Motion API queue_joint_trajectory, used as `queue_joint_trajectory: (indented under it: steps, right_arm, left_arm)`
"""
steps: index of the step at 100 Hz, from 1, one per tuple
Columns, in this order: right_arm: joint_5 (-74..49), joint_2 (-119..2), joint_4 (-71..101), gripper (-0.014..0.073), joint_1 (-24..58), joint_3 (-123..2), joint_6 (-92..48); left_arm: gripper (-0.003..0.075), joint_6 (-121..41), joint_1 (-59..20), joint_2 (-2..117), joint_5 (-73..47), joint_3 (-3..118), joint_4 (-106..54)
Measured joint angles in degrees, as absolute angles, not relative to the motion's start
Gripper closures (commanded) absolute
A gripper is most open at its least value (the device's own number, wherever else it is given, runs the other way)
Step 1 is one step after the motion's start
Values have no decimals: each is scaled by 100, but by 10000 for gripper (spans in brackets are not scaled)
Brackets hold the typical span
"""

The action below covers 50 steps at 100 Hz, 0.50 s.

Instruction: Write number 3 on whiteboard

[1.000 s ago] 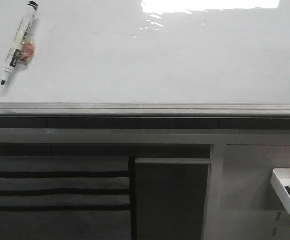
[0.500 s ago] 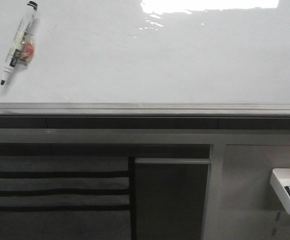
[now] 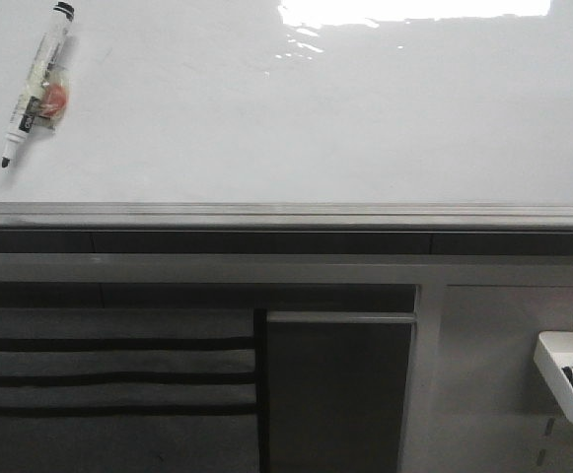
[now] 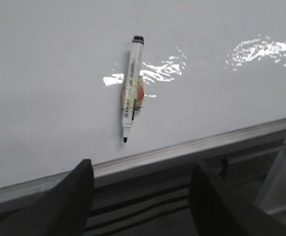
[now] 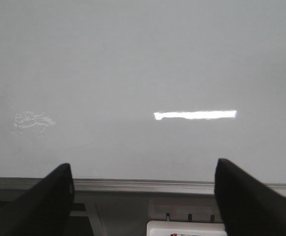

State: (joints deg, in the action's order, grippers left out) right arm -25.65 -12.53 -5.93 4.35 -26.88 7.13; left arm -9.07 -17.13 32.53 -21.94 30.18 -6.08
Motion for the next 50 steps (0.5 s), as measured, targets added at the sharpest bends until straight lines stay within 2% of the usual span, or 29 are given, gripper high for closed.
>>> queue_joint_trajectory:
  steps: [50]
  right_arm:
    - [-2565, -1253, -593, 64, 435, -2688, 713]
  left_arm:
    - [374, -911, -1777, 6554, -278, 3536, -290]
